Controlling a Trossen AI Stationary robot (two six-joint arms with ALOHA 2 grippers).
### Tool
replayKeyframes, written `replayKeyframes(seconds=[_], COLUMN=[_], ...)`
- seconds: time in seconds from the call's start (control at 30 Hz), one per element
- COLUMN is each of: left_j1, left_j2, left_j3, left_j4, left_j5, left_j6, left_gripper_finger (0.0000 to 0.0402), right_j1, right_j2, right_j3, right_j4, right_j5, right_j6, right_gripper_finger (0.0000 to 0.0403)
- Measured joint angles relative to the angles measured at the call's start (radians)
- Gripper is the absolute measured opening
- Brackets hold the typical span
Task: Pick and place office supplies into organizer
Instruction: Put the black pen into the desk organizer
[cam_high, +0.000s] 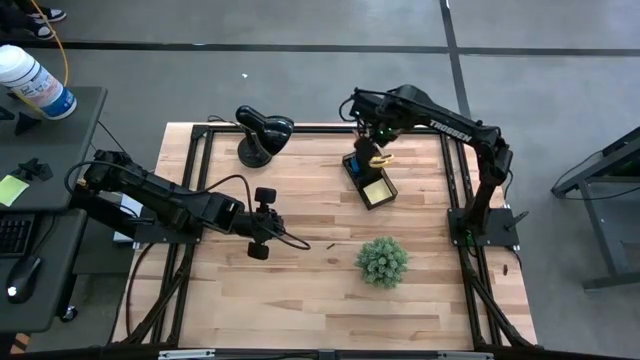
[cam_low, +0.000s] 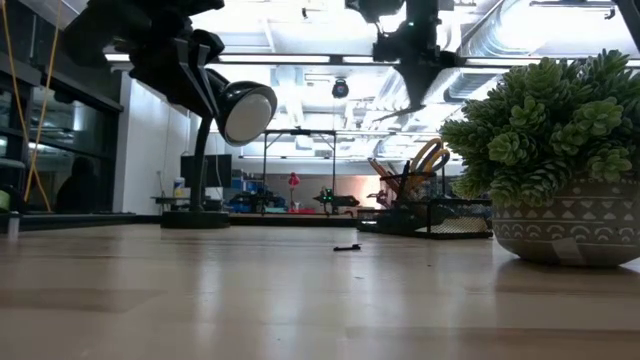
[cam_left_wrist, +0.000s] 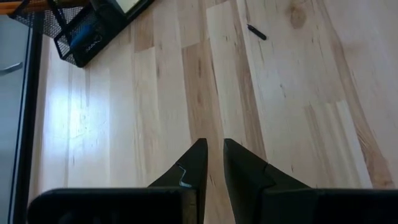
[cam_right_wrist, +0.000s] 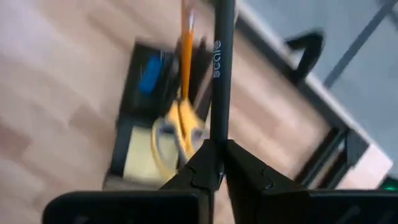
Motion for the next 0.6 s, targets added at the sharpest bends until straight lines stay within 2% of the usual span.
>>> replayKeyframes(seconds=[0.17,0.3,0.47,0.6], left_j1=[0.000,-0.002,-0.002,-0.002], left_j2=[0.000,0.000,0.000,0.000], left_j3=[0.000,0.000,0.000,0.000], left_j4=[0.000,-0.001,-0.002,-0.003], left_j5=[-0.011,-0.011,-0.011,-0.009], left_j6=[0.000,0.000,0.000,-0.001], left_gripper_finger=[0.0042,0.0042,0.0042,0.0042], right_j1=[0.005,0.003,-0.007,0.018], right_j2=[0.002,0.004,-0.012,-0.054], right_j3=[0.000,-0.010,-0.153,-0.277], right_j4=[0.168,0.189,0.165,0.249], right_j5=[0.022,0.078,0.065,0.043], right_j6=[0.020,0.047,0.067,0.106], right_gripper_finger=[0.0002,0.0005,0.0004,0.0002])
